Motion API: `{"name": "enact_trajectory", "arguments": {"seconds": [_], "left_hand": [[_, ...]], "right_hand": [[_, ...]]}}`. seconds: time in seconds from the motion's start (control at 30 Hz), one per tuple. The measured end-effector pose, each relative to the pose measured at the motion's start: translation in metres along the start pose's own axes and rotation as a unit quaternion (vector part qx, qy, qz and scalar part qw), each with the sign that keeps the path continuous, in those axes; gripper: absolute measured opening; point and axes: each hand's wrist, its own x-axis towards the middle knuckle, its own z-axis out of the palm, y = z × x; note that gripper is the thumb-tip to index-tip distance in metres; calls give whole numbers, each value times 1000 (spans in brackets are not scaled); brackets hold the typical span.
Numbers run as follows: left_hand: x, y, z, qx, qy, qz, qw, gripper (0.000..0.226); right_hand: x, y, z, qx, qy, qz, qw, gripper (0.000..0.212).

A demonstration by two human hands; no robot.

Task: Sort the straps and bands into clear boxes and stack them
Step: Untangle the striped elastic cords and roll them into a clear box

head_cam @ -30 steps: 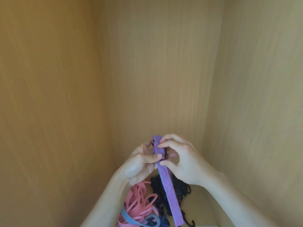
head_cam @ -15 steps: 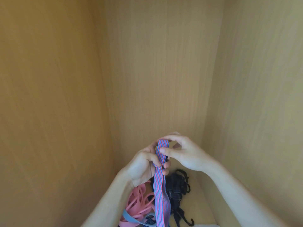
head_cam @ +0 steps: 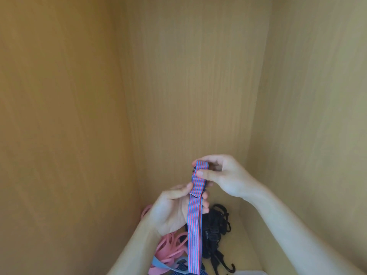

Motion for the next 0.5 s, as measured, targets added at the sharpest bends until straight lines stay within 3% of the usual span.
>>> {"name": "enact_trajectory", "arguments": {"seconds": [0.17,0.3,0.5], "left_hand": [[-1,-4,-7,-15,-83,8,996,71],[-4,-1,-3,-38,-194,11,980,59],[-2,-7,-6,-44,-192,41,980,62]], "right_hand": [[-2,0,-1,27,11,-7,1000,13],[-3,0,-1,24,22,1,999,11],[-5,-1,3,68,33,-8,997,8]]}}
